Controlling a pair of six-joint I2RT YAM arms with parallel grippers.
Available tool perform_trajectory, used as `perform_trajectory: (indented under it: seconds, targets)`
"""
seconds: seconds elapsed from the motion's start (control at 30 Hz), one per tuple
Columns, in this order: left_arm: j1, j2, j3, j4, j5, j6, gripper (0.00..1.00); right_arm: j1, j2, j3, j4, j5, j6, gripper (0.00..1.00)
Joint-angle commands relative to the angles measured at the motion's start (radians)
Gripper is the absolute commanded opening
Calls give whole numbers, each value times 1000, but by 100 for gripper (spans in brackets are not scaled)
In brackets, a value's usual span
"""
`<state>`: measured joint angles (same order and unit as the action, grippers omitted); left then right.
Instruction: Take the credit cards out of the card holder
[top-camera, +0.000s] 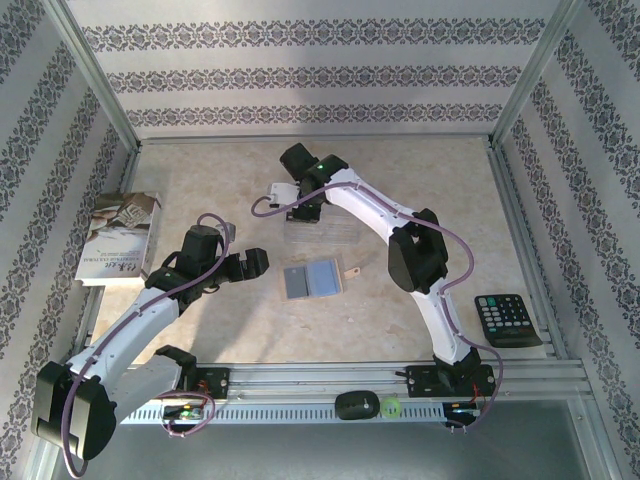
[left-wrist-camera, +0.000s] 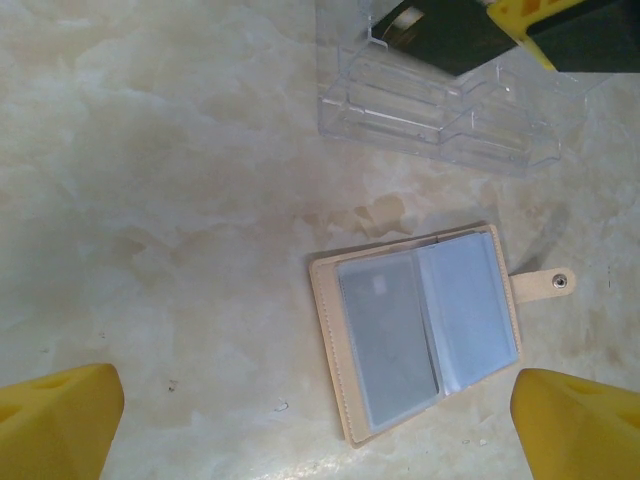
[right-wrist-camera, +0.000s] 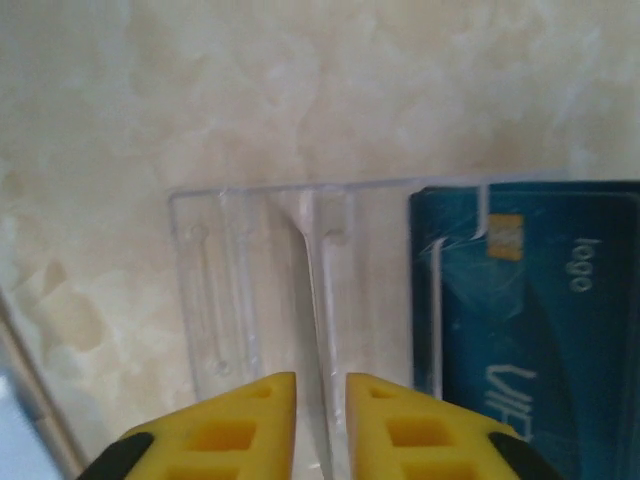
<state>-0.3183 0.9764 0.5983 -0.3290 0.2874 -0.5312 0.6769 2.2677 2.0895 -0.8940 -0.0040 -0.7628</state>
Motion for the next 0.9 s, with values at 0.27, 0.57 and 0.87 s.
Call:
perform_trajectory:
  seconds: [0.27, 0.57, 0.87]
  targets:
    - [17, -47, -44, 79, -8, -38, 99, 23, -187, -202, 345, 3, 152, 29]
    - [19, -168, -129, 185, -89, -104, 99, 30, -440, -570, 487, -152, 807, 36]
    - [24, -198, -204, 259, -29, -156, 99, 254, -412, -809, 390, -37, 908, 37]
